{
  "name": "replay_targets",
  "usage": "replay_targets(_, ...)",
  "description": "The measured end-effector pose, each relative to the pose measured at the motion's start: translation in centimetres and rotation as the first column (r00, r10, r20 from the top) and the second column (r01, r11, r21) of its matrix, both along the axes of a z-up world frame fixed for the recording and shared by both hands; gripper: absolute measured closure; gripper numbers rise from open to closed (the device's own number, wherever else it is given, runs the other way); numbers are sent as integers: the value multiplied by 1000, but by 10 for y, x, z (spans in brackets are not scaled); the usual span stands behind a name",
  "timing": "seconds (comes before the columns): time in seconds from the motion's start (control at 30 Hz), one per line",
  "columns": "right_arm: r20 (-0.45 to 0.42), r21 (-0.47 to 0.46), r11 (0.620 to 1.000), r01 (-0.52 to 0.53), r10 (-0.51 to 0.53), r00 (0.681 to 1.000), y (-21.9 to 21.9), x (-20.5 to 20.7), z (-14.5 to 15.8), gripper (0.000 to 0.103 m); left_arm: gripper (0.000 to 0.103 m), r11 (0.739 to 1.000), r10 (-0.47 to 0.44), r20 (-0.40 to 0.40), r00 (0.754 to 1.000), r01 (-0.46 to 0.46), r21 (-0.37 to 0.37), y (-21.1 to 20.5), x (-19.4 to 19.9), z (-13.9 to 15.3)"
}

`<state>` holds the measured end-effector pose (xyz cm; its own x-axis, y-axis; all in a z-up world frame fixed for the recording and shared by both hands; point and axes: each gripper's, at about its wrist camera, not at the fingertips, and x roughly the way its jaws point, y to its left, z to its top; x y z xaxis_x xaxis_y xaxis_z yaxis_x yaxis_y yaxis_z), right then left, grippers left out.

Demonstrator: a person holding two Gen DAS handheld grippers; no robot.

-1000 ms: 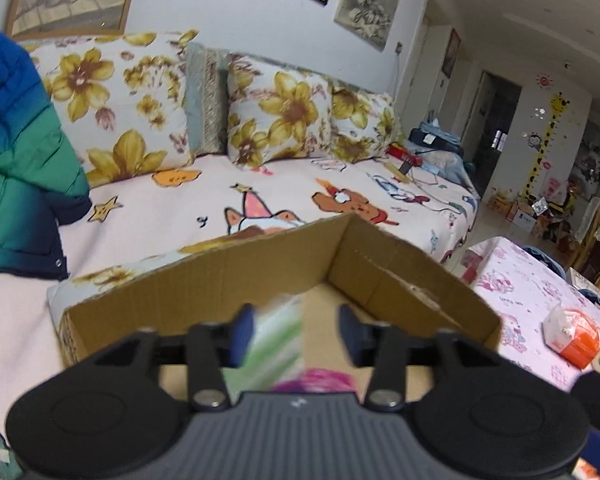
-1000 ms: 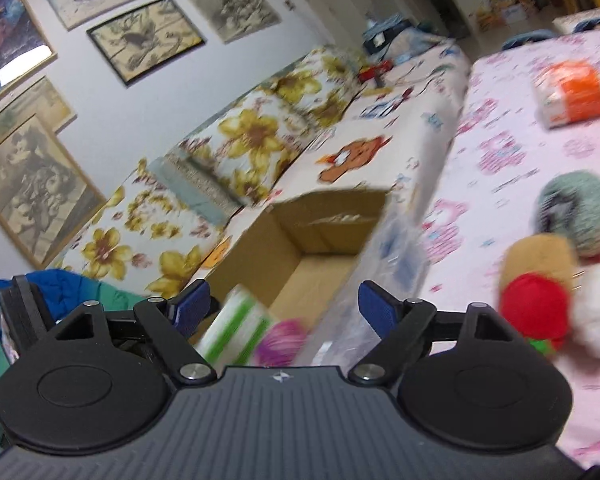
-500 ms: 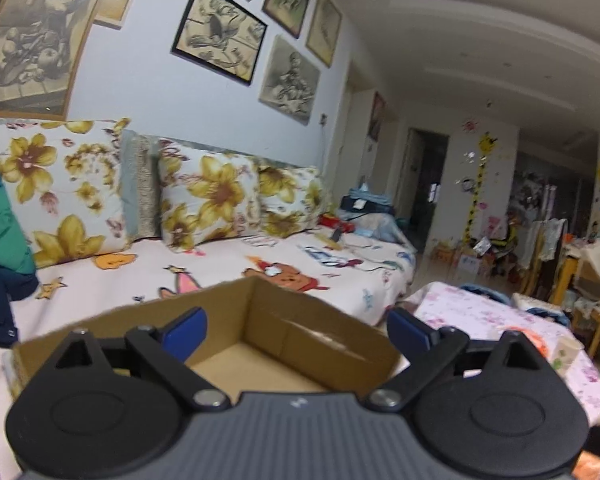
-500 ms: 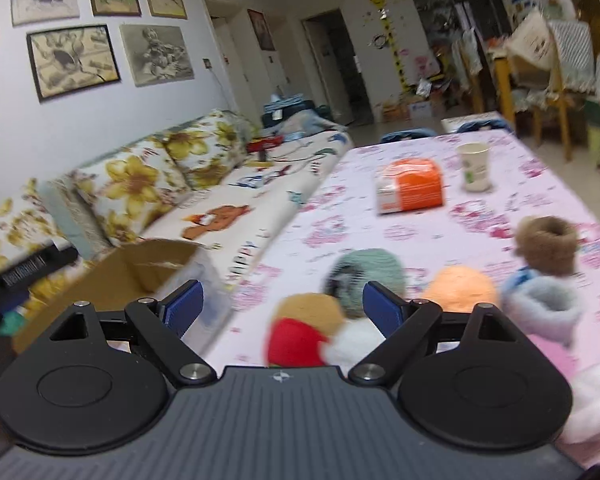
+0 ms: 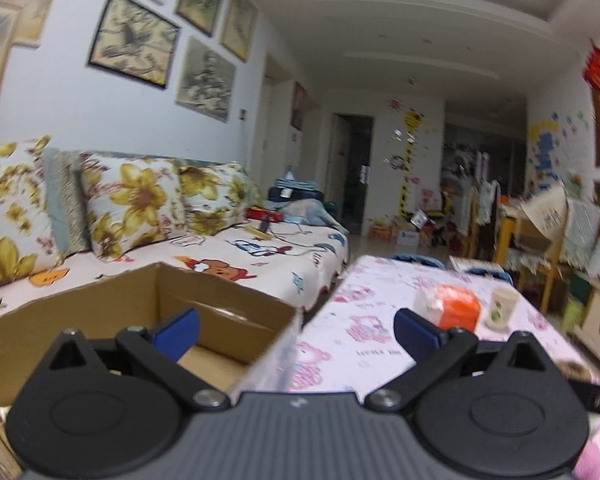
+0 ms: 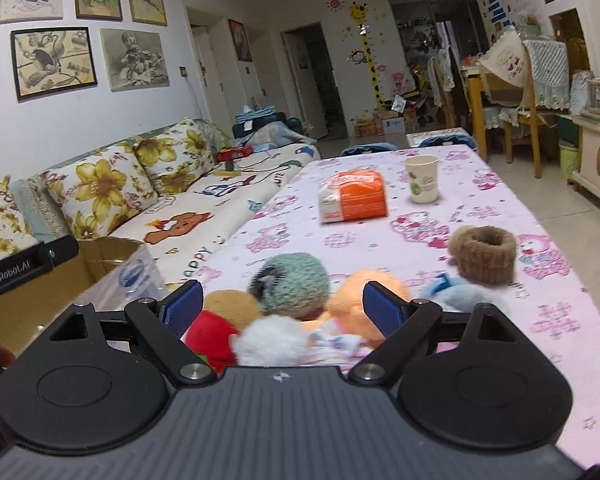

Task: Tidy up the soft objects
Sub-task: 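Move both tools back over the table toward the remaining items, then grasp the brown fuzzy ring with the right tool while the left grasps the white fluffy toy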

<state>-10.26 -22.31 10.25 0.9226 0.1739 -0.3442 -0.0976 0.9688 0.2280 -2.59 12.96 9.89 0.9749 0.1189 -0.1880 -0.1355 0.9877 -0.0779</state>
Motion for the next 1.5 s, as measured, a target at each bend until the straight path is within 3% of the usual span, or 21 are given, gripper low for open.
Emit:
replay_targets(0.27,4,5,995,98,-98,995,-23,-9,0,0,1,991,-104,-50,993,108,84,-37,1,-11)
replay_targets(0.5,-33,64,981,181,-179,983,-43,-8,-6,0,1,981,-165,-98,981,174,90,-64,-3,-23)
replay_targets(0.73,-105,127,952,278,-265,958,-67,-2,-14,0,1,949,-284,-127,950,298,106,-98,-12,-31)
replay_targets(0.83,-141,153,938,310,-290,947,-76,3,-20,0,1,915,-370,-142,918,387,116,-117,-19,-37)
replay_targets(1.0,-210,174,931,322,-285,935,-91,27,-32,0,1,835,-508,-172,844,532,144,-152,-32,-46)
replay_targets(1.17,-226,182,932,315,-272,935,-101,45,-41,0,1,732,-619,-209,757,652,196,-184,-42,-58)
replay_targets(1.3,-227,154,957,248,-210,951,-108,63,-41,0,1,684,-647,-218,731,683,257,-207,-48,-66)
replay_targets(1.5,-230,58,990,128,-111,967,-102,88,-46,0,1,624,-692,-260,674,739,254,-233,-47,-81)
